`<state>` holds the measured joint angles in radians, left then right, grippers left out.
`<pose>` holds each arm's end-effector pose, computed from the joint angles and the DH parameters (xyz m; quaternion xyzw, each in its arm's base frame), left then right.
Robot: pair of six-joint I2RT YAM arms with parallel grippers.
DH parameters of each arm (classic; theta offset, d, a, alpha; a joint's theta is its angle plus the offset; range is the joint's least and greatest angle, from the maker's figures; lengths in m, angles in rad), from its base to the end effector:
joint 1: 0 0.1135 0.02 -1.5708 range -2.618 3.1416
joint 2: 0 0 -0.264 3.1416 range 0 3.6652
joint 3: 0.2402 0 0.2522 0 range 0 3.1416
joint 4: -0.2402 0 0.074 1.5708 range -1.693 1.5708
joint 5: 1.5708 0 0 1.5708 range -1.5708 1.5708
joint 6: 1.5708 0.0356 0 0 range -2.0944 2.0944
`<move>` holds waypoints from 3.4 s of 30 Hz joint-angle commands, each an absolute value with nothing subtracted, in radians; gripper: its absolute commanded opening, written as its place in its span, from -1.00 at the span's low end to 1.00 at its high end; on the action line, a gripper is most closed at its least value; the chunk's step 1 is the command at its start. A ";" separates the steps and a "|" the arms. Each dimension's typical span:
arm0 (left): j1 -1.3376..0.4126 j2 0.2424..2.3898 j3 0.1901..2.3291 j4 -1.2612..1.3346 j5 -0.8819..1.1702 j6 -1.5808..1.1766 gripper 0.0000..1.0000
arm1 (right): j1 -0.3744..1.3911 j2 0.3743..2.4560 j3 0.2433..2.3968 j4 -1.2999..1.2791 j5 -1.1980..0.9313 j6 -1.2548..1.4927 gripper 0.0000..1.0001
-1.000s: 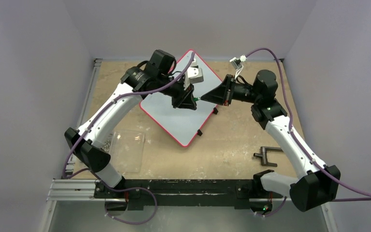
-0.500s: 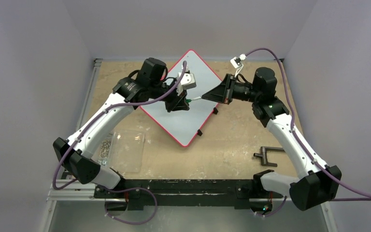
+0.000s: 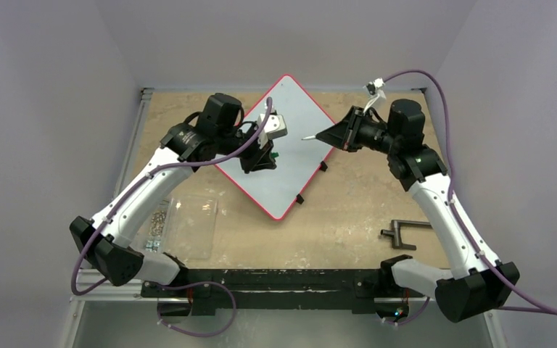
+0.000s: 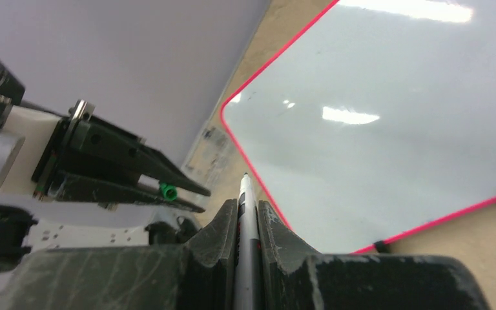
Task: Write a sentence on the whiteboard
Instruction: Open the whiteboard marker at the center of the board, then place the pen cap at the center of the board.
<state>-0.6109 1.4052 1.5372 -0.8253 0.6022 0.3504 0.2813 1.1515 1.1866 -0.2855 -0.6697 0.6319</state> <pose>0.2267 -0.1834 0.3996 0.5114 0.7083 -0.3189 0.3674 0.2378 0.0917 0.3979 -0.0683 0.7697 0.4884 0.4054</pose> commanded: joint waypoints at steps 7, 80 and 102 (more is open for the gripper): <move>-0.790 1.456 1.447 -0.705 0.505 0.190 -1.00 | 0.269 1.065 1.272 -0.342 -0.092 0.540 -1.00; -0.756 1.453 1.316 -0.343 0.079 -0.233 0.87 | 0.266 0.916 1.166 -0.141 0.115 0.559 -1.00; -0.070 1.471 1.533 -0.625 0.557 -0.252 0.90 | 0.284 0.881 0.933 -0.024 -0.133 0.634 -1.00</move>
